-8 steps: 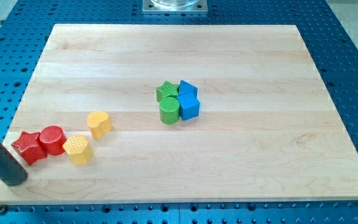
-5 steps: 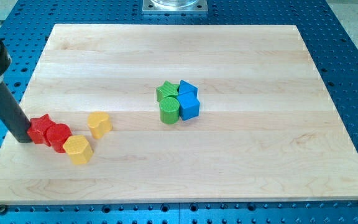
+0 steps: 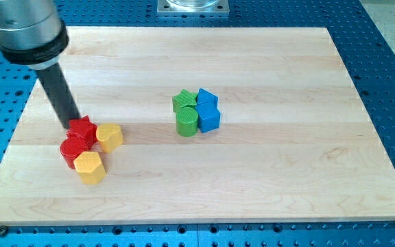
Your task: Place the red star to the top of the red circle
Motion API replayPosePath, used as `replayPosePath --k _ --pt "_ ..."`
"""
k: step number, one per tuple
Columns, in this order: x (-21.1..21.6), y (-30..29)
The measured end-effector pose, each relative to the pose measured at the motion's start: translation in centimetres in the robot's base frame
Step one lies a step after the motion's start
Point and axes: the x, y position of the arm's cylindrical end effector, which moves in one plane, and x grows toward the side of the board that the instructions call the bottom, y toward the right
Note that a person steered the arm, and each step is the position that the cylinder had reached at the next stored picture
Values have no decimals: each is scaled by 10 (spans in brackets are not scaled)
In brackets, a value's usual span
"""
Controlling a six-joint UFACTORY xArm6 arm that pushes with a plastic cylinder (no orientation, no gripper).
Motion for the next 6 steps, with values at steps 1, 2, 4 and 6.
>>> replayPosePath --k 1,2,4,6 --pt "0 -47" --pt "34 -79" --pt "96 -51" --pt "95 -10"
